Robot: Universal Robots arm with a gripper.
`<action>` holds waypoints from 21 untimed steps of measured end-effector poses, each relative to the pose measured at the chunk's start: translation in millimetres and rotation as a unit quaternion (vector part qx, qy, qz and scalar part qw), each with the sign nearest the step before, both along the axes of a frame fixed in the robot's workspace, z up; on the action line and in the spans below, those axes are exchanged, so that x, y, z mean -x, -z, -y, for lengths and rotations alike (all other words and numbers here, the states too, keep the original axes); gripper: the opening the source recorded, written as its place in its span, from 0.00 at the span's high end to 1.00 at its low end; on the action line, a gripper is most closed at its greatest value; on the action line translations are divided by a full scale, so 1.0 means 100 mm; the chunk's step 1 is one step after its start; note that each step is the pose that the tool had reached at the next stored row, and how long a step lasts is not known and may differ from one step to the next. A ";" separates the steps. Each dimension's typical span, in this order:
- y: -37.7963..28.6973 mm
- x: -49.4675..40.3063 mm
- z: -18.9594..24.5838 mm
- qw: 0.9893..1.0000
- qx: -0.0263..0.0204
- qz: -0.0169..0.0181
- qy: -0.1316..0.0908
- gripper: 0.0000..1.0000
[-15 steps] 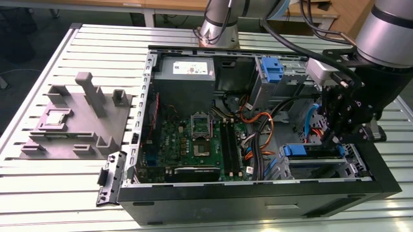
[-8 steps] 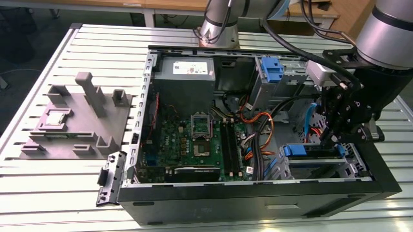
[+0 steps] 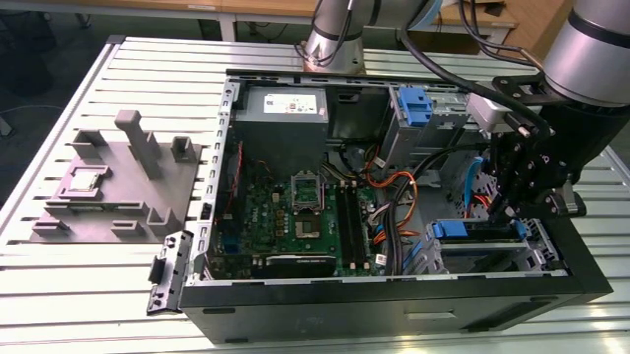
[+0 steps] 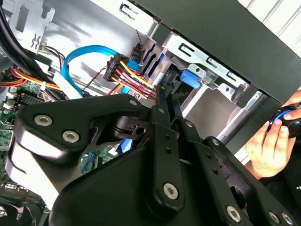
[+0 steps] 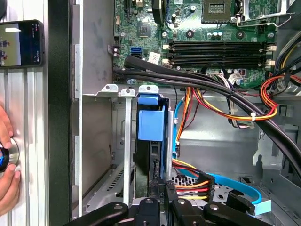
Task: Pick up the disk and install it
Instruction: 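Insert the first disk wire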
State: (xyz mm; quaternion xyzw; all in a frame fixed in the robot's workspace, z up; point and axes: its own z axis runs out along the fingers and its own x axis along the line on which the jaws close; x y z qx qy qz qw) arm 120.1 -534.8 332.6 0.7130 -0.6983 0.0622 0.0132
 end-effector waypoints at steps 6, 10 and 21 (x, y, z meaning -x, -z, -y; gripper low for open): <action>0.002 0.000 0.024 1.000 -0.003 0.000 0.000 0.83; 0.002 0.000 0.031 1.000 -0.003 0.000 0.002 0.83; 0.002 0.000 0.054 1.000 -0.003 0.000 0.020 0.83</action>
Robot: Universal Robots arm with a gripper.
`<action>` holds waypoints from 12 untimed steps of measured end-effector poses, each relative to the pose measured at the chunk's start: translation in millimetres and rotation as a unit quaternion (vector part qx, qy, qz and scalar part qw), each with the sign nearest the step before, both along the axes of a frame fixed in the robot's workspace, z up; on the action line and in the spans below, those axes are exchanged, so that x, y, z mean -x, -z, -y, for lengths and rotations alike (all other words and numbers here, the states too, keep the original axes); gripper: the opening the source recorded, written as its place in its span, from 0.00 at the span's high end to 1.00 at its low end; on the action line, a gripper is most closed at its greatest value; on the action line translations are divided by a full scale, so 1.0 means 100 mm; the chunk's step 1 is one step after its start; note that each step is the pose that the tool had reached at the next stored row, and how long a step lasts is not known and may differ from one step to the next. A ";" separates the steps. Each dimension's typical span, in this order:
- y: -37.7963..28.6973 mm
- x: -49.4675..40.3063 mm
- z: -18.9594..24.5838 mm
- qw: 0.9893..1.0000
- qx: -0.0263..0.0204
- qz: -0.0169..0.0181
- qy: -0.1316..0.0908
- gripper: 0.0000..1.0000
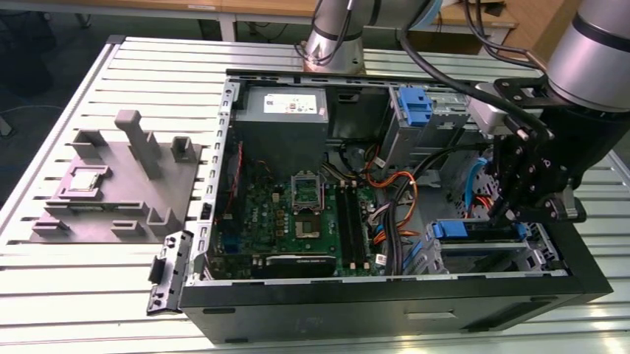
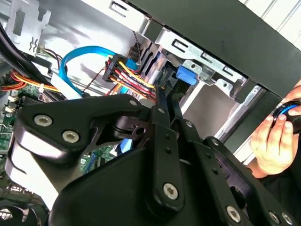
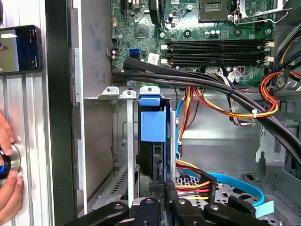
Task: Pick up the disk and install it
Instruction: 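Insert the first disk wire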
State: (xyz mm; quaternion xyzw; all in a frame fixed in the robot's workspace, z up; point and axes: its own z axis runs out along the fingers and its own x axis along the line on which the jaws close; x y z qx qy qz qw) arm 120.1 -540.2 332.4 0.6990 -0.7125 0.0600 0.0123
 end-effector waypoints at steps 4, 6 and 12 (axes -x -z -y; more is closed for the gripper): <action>0.003 0.000 0.016 1.000 -0.002 0.000 0.000 0.83; 0.006 0.000 0.024 1.000 -0.004 0.000 0.000 0.83; 0.037 0.000 0.053 1.000 -0.012 0.000 0.000 0.83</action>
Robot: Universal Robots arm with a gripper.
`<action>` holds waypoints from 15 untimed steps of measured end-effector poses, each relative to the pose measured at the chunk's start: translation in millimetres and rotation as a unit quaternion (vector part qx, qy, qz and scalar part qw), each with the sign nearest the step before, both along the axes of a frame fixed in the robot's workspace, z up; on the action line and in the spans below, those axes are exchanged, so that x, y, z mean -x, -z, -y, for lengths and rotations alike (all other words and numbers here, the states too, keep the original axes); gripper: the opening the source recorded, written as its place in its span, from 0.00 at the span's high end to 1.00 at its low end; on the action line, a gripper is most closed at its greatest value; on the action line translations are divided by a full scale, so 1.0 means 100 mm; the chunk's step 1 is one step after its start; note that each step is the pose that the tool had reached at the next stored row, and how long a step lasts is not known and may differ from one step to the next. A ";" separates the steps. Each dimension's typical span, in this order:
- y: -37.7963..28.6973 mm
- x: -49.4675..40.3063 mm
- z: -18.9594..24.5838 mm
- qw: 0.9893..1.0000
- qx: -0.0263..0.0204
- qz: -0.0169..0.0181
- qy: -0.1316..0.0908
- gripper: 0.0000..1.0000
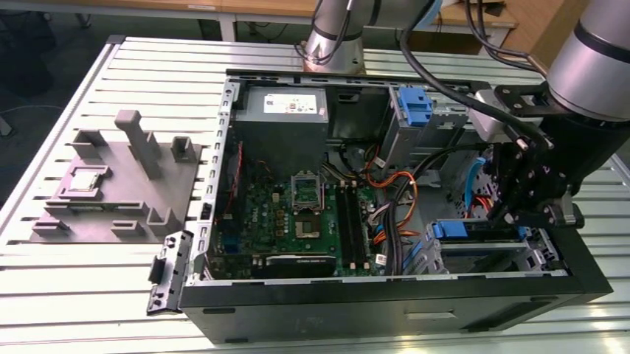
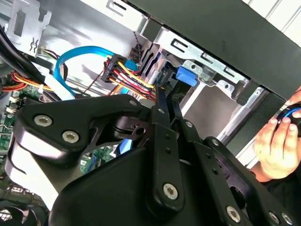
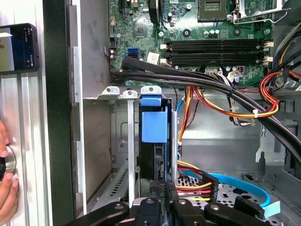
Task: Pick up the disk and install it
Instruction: 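Insert the first disk wire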
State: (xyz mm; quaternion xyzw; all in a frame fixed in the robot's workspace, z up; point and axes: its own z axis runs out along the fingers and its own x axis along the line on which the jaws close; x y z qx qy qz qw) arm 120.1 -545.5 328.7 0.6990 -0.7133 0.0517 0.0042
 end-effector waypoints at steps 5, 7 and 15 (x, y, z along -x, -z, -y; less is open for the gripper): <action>0.002 0.000 0.002 1.000 0.000 0.000 0.000 0.83; 0.002 0.000 0.002 1.000 0.000 0.000 0.000 0.83; -0.060 0.000 0.002 1.000 -0.002 -0.001 0.000 0.76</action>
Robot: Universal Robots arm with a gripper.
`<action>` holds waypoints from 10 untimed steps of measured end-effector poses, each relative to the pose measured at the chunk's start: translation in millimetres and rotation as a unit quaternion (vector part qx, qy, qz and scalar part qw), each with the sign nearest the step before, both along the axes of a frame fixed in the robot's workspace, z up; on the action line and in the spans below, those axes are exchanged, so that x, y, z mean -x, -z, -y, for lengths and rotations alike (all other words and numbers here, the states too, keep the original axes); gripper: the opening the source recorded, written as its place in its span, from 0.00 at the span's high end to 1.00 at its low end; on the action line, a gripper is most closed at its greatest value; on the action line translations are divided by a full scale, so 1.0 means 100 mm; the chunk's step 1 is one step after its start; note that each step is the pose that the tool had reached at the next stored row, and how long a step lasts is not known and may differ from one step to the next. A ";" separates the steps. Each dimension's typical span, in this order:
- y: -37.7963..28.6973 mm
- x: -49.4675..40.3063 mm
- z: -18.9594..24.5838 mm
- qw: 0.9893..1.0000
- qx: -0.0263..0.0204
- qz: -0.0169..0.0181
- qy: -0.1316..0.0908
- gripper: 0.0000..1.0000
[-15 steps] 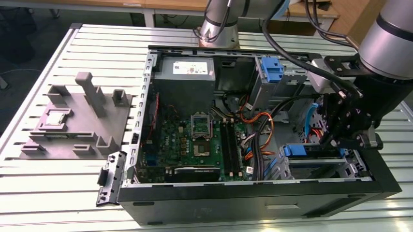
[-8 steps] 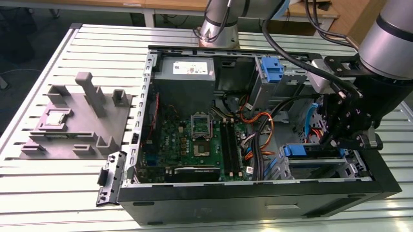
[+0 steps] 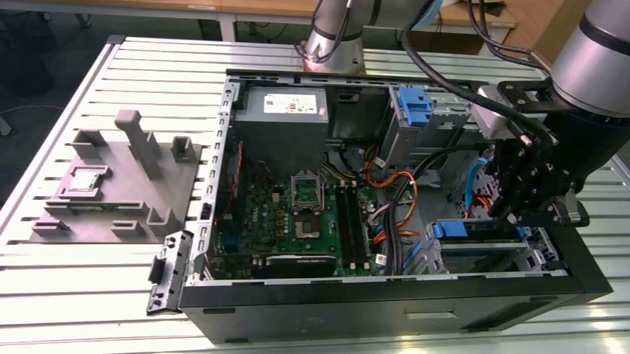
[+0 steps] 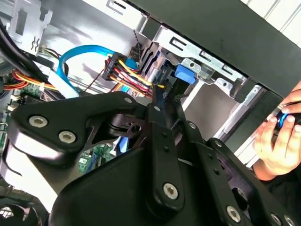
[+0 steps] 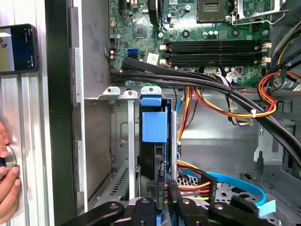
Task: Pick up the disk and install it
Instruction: 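Insert the first disk wire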
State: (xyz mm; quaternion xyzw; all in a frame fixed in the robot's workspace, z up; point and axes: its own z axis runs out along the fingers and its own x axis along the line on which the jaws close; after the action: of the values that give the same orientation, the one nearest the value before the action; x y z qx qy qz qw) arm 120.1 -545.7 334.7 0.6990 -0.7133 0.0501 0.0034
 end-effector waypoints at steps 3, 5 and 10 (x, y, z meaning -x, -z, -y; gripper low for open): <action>-0.045 0.000 0.000 1.000 -0.002 -0.001 0.000 0.76; -0.047 0.000 0.000 1.000 -0.002 -0.001 0.000 0.77; -0.049 0.000 0.000 1.000 -0.002 -0.001 0.000 0.90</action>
State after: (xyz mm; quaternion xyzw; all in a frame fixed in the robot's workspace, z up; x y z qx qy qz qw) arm 120.1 -545.7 339.5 0.6990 -0.7135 0.0478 0.0031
